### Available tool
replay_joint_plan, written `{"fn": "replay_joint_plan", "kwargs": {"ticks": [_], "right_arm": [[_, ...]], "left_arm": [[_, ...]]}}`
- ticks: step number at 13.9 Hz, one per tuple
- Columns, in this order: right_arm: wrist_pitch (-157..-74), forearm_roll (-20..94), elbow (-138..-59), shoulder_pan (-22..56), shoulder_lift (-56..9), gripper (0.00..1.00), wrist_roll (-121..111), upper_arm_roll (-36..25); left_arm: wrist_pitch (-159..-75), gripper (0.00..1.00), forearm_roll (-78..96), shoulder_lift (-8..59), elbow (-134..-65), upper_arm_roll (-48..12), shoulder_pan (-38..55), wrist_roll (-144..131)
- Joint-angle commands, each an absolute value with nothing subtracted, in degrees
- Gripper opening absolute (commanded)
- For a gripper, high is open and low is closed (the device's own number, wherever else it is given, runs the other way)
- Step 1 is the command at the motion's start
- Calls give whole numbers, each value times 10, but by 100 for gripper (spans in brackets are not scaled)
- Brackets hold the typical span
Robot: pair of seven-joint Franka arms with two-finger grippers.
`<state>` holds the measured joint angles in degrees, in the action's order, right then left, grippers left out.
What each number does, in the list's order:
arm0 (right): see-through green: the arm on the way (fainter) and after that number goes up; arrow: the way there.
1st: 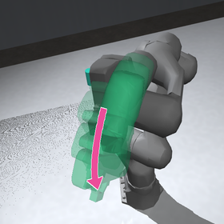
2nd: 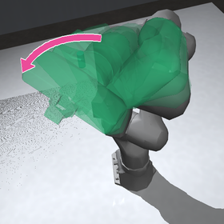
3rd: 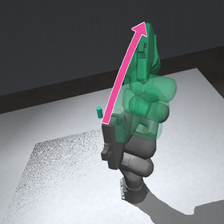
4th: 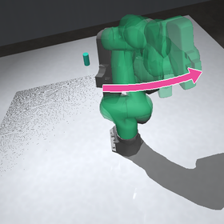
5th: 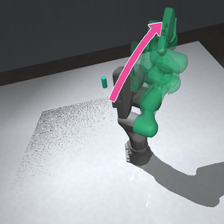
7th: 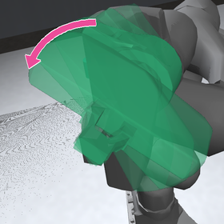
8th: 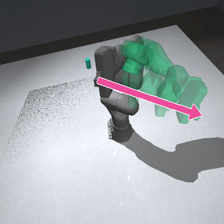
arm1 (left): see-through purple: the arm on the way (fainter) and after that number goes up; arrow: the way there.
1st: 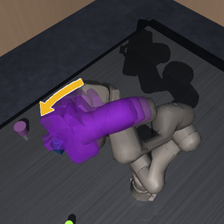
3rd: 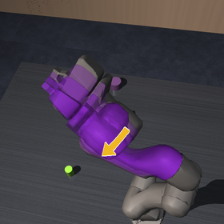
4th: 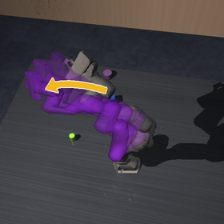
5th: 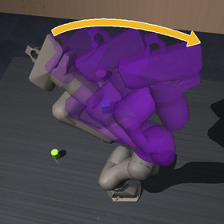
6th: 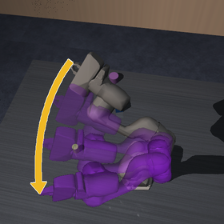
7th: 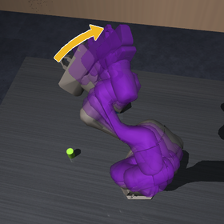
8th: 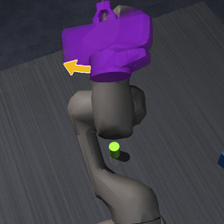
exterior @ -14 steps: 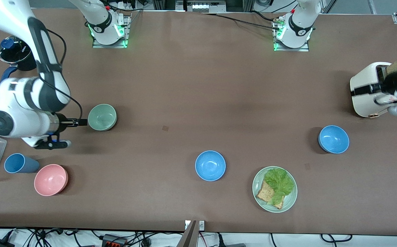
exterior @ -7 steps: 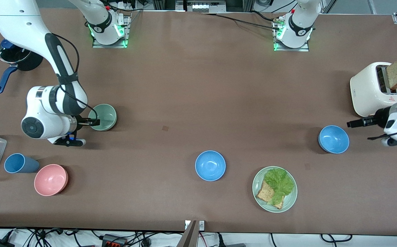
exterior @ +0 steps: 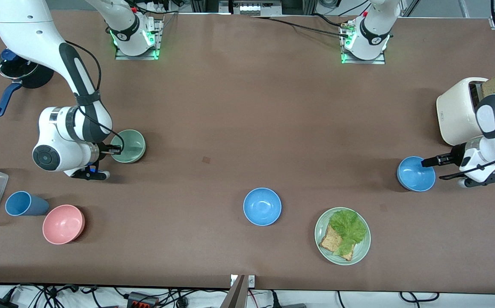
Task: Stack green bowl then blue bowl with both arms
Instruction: 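Grasp the green bowl with the right gripper while the left gripper reaches the blue bowl, then slide the green bowl toward the table center while the left gripper grasps the blue bowl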
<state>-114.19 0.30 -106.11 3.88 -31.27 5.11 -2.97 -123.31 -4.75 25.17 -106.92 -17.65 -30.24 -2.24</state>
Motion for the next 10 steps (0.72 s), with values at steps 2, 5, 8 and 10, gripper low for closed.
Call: {"fn": "replay_joint_plan", "kwargs": {"ticks": [2,5,8,10], "right_arm": [[-1143,9,-1049,46,-304,0,60,-24],[-1138,10,-1015,68,-301,0,60,27],[-1138,9,-970,148,-305,0,164,59],[-1144,11,-957,220,-315,0,193,59]], "left_arm": [[-1287,100,-67,261,-1092,-177,-313,-37],[-1297,100,-89,280,-1090,-170,-313,-37],[-1302,100,-91,292,-1088,-167,-313,-37],[-1303,98,-91,301,-1085,-167,-313,-37]]}}
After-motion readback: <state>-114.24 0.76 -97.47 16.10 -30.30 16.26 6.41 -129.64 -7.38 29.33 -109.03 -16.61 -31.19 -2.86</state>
